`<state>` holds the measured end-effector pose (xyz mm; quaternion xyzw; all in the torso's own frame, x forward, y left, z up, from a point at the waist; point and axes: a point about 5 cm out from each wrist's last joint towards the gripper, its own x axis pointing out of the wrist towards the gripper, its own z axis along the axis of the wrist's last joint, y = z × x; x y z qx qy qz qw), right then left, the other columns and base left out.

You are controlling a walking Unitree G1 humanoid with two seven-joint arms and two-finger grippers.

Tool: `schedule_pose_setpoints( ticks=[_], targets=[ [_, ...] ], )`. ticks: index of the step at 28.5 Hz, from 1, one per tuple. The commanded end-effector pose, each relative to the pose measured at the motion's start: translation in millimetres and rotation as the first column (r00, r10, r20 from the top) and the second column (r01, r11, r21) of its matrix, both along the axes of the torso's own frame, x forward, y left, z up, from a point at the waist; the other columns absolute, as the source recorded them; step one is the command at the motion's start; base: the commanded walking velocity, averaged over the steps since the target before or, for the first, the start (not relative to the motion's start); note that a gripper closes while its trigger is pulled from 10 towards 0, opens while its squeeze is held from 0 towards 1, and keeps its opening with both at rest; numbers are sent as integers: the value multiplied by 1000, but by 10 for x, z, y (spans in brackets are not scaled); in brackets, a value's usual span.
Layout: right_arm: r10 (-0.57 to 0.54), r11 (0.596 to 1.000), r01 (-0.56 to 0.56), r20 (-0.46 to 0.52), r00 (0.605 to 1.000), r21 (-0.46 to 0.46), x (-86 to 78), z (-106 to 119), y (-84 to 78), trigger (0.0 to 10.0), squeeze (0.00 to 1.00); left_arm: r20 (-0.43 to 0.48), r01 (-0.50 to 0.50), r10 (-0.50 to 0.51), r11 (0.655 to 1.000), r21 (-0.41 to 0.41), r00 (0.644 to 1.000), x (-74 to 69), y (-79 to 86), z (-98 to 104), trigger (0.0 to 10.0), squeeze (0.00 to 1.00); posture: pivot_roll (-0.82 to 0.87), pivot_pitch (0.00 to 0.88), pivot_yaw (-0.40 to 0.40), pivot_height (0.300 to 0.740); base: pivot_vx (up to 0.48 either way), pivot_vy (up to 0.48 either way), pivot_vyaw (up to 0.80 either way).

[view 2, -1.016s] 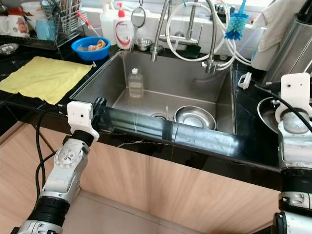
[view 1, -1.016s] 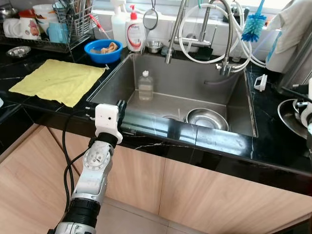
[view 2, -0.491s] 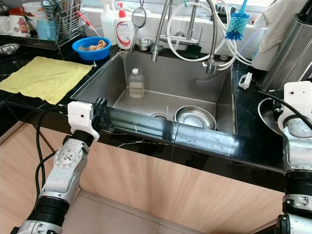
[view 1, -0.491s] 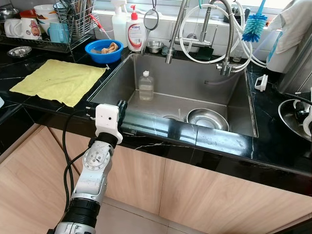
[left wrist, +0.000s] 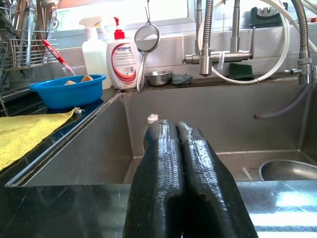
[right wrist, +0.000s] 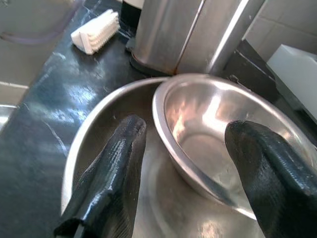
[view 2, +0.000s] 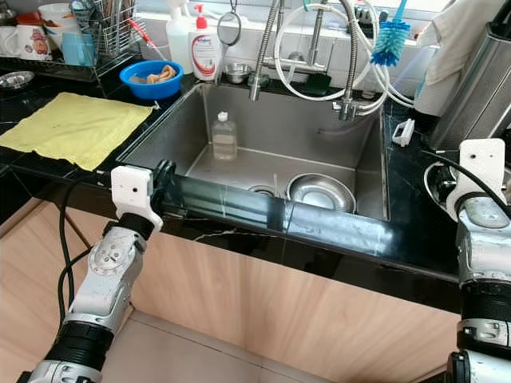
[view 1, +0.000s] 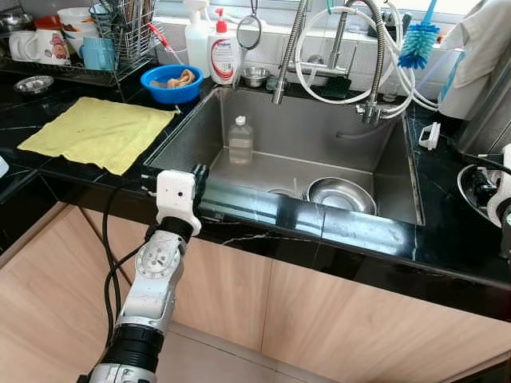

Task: Kitchen organization

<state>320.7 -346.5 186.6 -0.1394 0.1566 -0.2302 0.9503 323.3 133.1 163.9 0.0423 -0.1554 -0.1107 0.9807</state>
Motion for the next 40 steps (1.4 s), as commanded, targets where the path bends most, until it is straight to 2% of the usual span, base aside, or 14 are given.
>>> schedule_pose_setpoints(
  ticks=[1, 16, 17, 18, 19, 32, 40],
  targets=[
    [-20, 1000, 20, -25, 999, -14, -31, -24, -46, 10000, 0, 6, 13, -13, 1000, 17, 1000, 0, -25, 27, 10000, 0, 89, 0, -2, 740, 0, 0, 0],
    [-12, 1000, 12, -81, 997, -5, -34, -143, -32, 10000, 0, 11, 24, -25, 999, 33, 1000, -7, -49, 37, 10000, 0, 90, 0, -4, 740, 0, 0, 0],
    [-11, 1000, 10, -80, 997, -5, -33, -142, -30, 5765, 0, 11, 25, -25, 999, 33, 1000, -6, -50, 38, 10000, 0, 90, 0, -3, 740, 0, 0, 0],
    [-10, 1000, 9, -79, 997, -5, -32, -141, -28, 5765, 0, 11, 25, -25, 999, 33, 1000, -5, -51, 38, 10000, 0, 90, 0, -4, 740, 0, 0, 0],
    [-5, 1000, 5, -77, 997, -8, -30, -134, -23, 0, 0, 12, 25, -26, 999, 33, 1000, -4, -51, 41, 10000, 0, 88, 0, -1, 740, 0, 0, 0],
    [-5, 1000, 4, -61, 998, -13, -6, -76, -3, 0, 0, 15, 25, -26, 999, 37, 1000, 8, -49, 53, 10000, 0, 91, 0, -2, 740, 0, 0, 0],
    [-9, 1000, 8, -17, 1000, -16, 24, 17, 16, 0, 0, 15, 26, -26, 999, 41, 1000, 20, -44, 61, 10000, 0, 88, 0, 2, 740, 0, 0, 0]
  ],
)
